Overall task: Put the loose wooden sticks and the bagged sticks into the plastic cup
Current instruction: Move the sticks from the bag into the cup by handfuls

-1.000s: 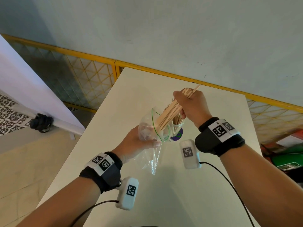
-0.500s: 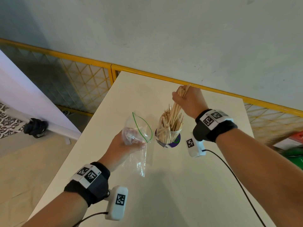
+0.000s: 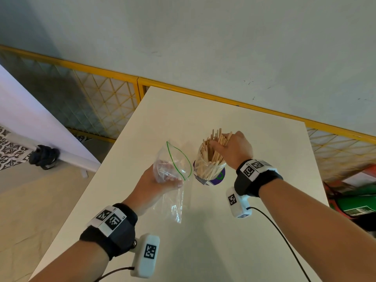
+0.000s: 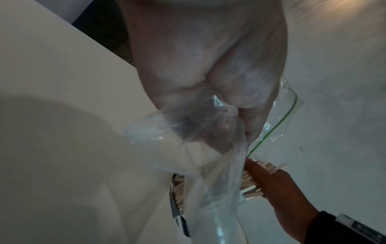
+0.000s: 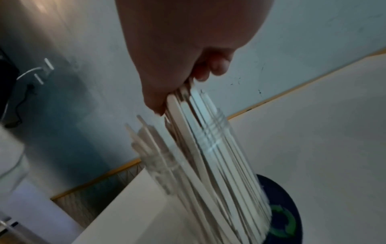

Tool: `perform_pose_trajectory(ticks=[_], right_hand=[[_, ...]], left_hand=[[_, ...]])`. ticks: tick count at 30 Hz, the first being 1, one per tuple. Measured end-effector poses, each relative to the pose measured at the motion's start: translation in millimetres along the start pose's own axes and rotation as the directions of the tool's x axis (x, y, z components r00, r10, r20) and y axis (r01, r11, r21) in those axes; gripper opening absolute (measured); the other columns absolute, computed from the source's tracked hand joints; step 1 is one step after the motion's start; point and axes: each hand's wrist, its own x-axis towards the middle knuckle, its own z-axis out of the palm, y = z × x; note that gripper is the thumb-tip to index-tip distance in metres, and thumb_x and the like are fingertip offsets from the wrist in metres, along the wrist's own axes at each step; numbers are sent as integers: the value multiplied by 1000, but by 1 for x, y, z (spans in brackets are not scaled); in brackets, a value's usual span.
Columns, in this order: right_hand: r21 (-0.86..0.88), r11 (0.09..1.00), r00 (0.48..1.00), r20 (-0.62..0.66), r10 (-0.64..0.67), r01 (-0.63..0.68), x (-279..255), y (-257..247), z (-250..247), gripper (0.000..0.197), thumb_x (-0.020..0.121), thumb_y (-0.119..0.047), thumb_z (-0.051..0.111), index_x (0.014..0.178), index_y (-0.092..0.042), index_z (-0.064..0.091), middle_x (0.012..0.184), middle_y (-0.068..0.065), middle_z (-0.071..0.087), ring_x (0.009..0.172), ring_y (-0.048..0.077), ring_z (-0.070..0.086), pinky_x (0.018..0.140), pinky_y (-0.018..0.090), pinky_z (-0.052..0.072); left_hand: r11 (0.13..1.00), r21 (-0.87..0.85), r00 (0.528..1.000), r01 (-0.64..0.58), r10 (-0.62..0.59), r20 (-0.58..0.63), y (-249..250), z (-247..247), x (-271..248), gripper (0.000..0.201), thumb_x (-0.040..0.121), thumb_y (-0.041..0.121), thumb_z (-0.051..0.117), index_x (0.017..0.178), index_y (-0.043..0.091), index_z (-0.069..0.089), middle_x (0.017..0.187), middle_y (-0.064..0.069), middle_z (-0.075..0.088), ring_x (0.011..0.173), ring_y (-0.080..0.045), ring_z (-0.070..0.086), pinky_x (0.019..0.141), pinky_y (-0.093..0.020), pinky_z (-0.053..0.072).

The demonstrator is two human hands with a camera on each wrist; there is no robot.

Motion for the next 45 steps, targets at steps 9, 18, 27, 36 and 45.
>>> perform_pose_trajectory(ticks=[9, 18, 27, 36, 45], right_hand=[[228, 973, 996, 85, 19, -38, -3, -4, 14, 49, 76, -67, 56, 61, -21, 59, 58, -5, 59, 68, 22, 61, 75, 38, 50], [250, 941, 955, -249, -164, 227, -5, -25, -7, 75, 72, -61, 67, 132, -22, 45, 131, -2, 50, 120, 20, 44, 101, 38, 40], [-72, 924, 917, 176, -359, 375, -12, -23, 26, 51, 102, -39, 26, 145, -14, 36, 157, 4, 28, 144, 22, 26, 120, 36, 15], [-77, 903, 895, 194, -402, 423, -14, -22, 5, 59, 98, -49, 27, 150, -21, 23, 161, 1, 15, 149, 20, 13, 121, 46, 0], [255, 775, 724, 277, -632, 579, -76, -69, -33, 15, 95, -20, 49, 95, -23, 64, 68, -28, 56, 64, 0, 51, 60, 16, 33]], left_hand=[[1000, -15, 999, 21, -20, 35, -5, 1, 5, 60, 67, 11, 87, 118, -2, 58, 88, -5, 69, 81, -15, 68, 85, -35, 56], [999, -13, 999, 42, -42, -6, -12, -3, 6, 52, 77, -5, 82, 121, -4, 56, 72, 7, 69, 69, -7, 65, 79, -26, 54], [999, 38, 1000, 17, -18, 16, -6, -4, 1, 45, 79, -2, 81, 117, -7, 58, 85, 8, 68, 73, -7, 67, 80, -29, 56], [1000, 2, 999, 12, -12, 36, 2, -3, 0, 53, 77, -2, 83, 123, -8, 57, 89, 3, 69, 79, -14, 69, 83, -30, 59], [998, -70, 988, 8, 2, 153, 17, -1, -12, 57, 76, 2, 79, 129, -3, 59, 124, -29, 65, 109, -28, 66, 103, -46, 50]])
